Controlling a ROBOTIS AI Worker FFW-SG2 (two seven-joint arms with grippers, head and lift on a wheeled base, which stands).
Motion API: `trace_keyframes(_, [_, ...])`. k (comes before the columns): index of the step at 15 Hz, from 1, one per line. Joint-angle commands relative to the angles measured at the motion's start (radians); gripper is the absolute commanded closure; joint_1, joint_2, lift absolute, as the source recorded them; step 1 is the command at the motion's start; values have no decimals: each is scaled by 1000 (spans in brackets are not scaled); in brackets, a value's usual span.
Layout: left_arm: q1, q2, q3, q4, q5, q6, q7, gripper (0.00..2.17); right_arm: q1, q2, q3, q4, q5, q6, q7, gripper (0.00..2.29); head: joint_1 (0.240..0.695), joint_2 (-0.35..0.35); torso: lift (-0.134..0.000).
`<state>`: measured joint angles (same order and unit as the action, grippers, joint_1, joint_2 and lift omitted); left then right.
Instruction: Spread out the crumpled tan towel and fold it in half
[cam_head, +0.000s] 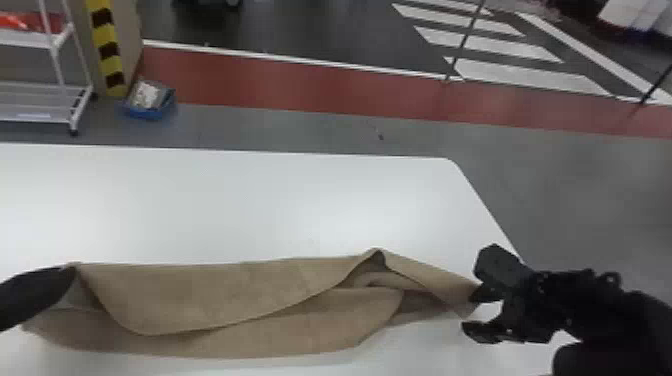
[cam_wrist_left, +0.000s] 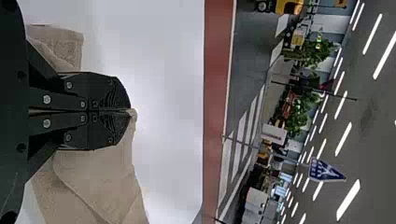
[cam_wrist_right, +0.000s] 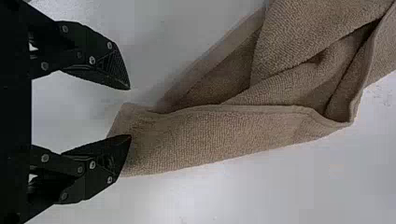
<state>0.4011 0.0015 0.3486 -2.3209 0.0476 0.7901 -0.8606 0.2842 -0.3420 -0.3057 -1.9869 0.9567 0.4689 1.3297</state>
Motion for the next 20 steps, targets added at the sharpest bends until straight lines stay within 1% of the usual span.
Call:
trace_keyframes(1, [1,-4,4,0,3,1,0,1885,0,-2,10,0,27,3,-1,616,695,-285,-120])
trace_keyframes(4, [1,-4,3,1,5,-2,0,1885,-10,-5,30,14,47,27,-3,616,695,-286,-120])
trace_keyframes(9, [2,-4,6,3,6,-2,-5,1885,-31,-5,37,31,39,61,-3,623,695,-290,-120])
trace_keyframes(10, [2,-4,6,3,6,-2,-5,1885,-31,-5,37,31,37,64,-3,775,695,-290,-120])
trace_keyframes(11, [2,-4,6,5,8,-5,-6,1885,-34,-5,37,31,36,64,-3,880,695,-290,-120])
trace_keyframes(12, [2,-4,6,8,8,-5,-6,1885,-36,-5,37,31,33,67,-3,883,695,-289,-120])
trace_keyframes(14, [2,-4,6,9,8,-8,-8,1885,-37,-6,27,33,17,64,-3,1207,695,-288,-120])
trace_keyframes(15, [2,-4,7,9,8,-8,-8,1885,-37,-5,16,28,-3,64,-3,1207,695,-287,-120])
trace_keyframes(18, [2,-4,9,8,8,-8,-8,1885,-26,1,-70,-35,-133,58,9,1214,695,-287,-120])
trace_keyframes(19, [2,-4,10,9,8,-8,-8,1885,-23,8,-122,-70,-210,49,17,1214,695,-286,-120])
trace_keyframes(20, [1,-4,10,8,8,-8,-8,1885,-23,11,-187,-98,-305,37,22,1214,695,-282,-120])
